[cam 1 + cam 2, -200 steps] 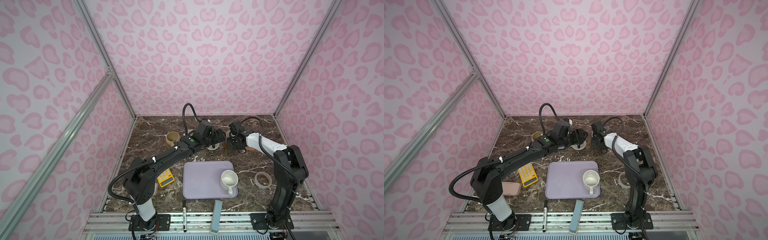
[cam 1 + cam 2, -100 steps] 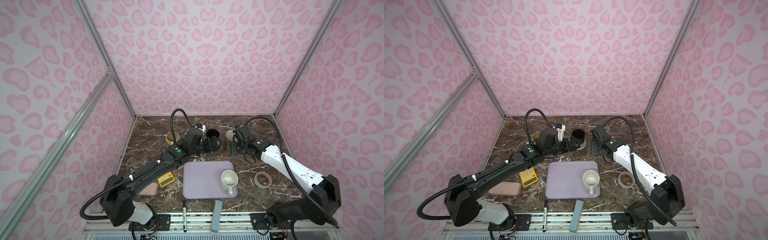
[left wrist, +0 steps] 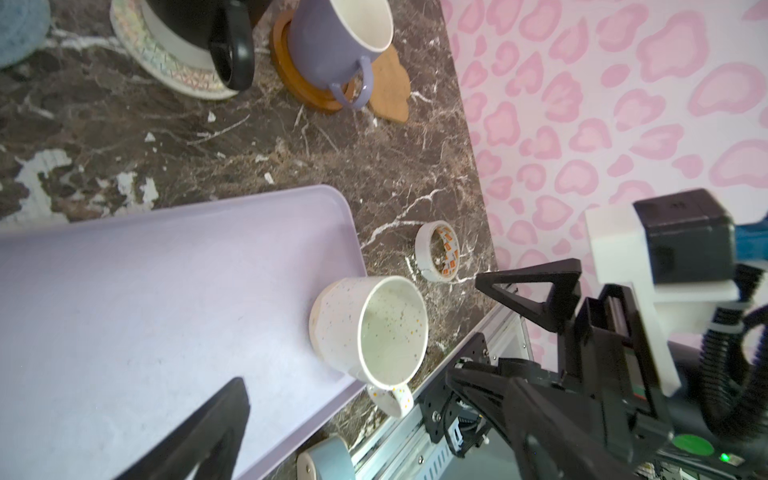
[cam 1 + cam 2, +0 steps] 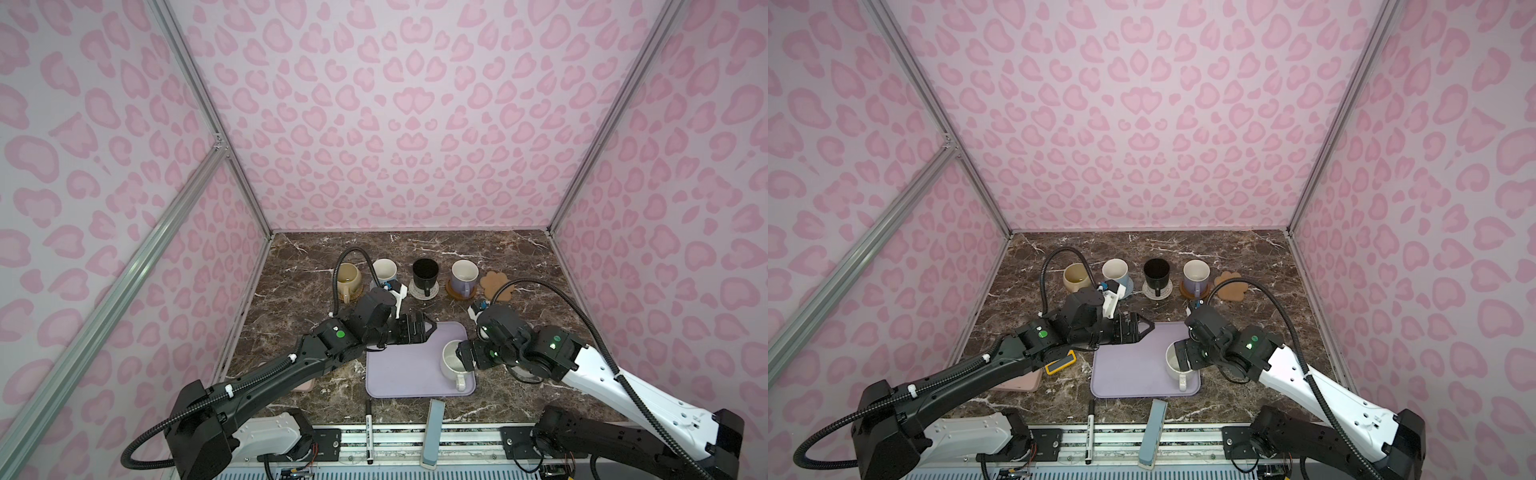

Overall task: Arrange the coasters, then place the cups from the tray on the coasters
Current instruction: 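Move right gripper to the tray and grasp the white speckled mug, then lift the speckled mug with right gripper toward the cork flower coaster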

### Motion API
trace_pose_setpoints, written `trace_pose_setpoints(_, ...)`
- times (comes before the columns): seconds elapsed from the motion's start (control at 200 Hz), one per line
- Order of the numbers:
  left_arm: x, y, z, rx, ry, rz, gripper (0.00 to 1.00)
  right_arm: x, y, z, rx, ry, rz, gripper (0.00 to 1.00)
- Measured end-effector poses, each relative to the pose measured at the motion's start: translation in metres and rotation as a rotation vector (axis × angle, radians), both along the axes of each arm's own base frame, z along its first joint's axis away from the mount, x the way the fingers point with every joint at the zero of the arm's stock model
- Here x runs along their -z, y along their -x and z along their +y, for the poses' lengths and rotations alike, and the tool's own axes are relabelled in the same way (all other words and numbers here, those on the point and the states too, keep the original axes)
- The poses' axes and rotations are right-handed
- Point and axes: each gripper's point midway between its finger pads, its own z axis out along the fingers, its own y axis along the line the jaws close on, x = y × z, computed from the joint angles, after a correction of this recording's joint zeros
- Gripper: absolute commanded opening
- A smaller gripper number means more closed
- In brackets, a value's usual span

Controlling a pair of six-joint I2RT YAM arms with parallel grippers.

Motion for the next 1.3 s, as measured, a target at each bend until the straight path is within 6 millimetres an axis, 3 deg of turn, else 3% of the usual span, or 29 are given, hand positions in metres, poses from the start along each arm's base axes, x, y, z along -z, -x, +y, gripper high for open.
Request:
trace_pose_setpoints(0.225, 0.01, 0.011, 0.001, -0.024, -0.031, -0.004, 0.97, 0.024, 0.033, -0.004, -0.026, 0.034, 0.036, 0.98)
trace_pose_setpoints(0.415, 0.03, 0.022, 0.005, -0.066, -0.042, 0.023, 0.97, 0.046, 0.048, 0.011, -0.043, 0.034, 0.048, 0.88)
trace_pose_setpoints(0.5, 0.029, 0.025, 0.0, -0.078, -0.025, 0.023, 0.97, 0.049, 0.048, 0.019, -0.037, 0.033, 0.032, 0.76)
trace_pose_setpoints(0.68, 0.035, 0.021, 0.004, -0.149, -0.004, 0.028, 0.97, 0.056, 0.04, 0.015, 0.04, 0.077, 0.0, 0.62)
trace_pose_setpoints(0.805, 0.025, 0.015, 0.007, -0.19, 0.029, 0.005, 0.97, 0.065, 0.039, 0.015, 0.058, 0.083, 0.005, 0.52)
trace_pose_setpoints(0.94, 0.028, 0.014, 0.006, -0.197, 0.022, 0.007, 0.97, 0.068, 0.038, 0.019, 0.064, 0.071, 0.0, 0.41)
trace_pose_setpoints(1.12, 0.022, 0.012, -0.004, -0.17, 0.026, 0.007, 0.97, 0.078, 0.036, 0.021, 0.066, 0.09, 0.003, 0.35)
trace_pose_setpoints(1.3, 0.032, 0.016, -0.006, -0.149, 0.014, 0.032, 0.97, 0.086, 0.033, 0.019, 0.075, 0.125, 0.01, 0.32)
